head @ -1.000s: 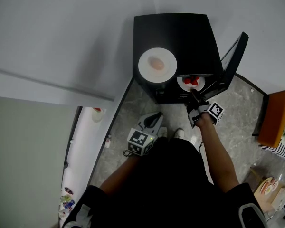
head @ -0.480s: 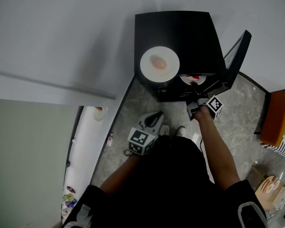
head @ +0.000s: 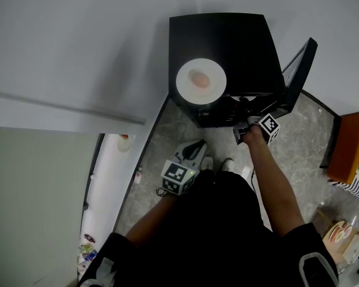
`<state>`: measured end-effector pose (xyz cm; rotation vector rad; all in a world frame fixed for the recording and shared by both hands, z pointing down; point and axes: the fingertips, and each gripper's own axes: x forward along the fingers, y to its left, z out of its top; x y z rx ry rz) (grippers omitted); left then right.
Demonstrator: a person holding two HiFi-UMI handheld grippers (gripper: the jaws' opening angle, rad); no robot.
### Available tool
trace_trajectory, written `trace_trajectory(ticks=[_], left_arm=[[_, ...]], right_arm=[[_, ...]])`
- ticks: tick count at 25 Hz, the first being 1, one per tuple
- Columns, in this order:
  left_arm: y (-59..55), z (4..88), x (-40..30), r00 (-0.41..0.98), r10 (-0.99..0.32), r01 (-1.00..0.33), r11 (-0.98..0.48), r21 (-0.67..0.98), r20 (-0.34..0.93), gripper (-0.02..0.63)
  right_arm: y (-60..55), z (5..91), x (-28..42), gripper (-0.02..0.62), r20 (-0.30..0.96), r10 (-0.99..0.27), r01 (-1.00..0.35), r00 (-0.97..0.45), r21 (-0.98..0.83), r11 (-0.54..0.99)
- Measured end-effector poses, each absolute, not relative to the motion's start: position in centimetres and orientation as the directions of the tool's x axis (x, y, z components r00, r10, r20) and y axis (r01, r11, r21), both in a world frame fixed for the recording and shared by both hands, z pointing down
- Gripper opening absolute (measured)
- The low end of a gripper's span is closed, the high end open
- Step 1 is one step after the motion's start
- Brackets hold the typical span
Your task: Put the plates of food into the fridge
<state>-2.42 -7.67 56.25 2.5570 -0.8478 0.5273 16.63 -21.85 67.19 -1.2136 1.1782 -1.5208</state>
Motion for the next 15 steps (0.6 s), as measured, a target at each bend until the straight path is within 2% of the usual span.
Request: trace_trajectory(ticks=[15], left_arm=[[-8.1, 56.5, -3.1, 0.735, -0.484, -0.637, -0.732, 0.241, 0.475, 0.024]], right_arm=[[-23.8, 67.2, 17.8, 0.031, 0.223, -0.966, 0.051, -0.131, -0.972, -0.231]])
